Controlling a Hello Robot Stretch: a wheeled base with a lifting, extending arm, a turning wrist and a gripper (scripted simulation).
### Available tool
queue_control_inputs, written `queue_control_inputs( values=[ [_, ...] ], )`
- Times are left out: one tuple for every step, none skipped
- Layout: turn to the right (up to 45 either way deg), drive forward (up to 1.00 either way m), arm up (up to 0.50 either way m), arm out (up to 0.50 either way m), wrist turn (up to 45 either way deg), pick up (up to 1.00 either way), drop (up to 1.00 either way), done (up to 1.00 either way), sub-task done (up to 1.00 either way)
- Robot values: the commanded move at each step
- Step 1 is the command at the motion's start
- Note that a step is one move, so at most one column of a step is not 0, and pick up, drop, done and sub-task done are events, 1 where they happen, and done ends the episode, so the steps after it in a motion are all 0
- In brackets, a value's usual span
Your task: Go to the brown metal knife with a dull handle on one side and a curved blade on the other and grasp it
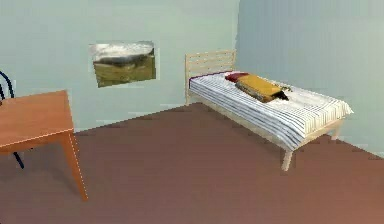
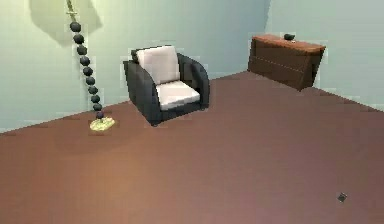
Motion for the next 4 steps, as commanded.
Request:
queue_control_inputs(
  values=[
    [45.0,0.00,0.00,0.00,0.0,0.00,0.00,0.00,0.00],
    [39.0,0.00,0.00,0.00,0.0,0.00,0.00,0.00,0.00],
    [0.0,1.00,0.00,0.00,0.0,0.00,0.00,0.00,0.00],
    [30.0,0.00,0.00,0.00,0.0,0.00,0.00,0.00,0.00]
  ],
)
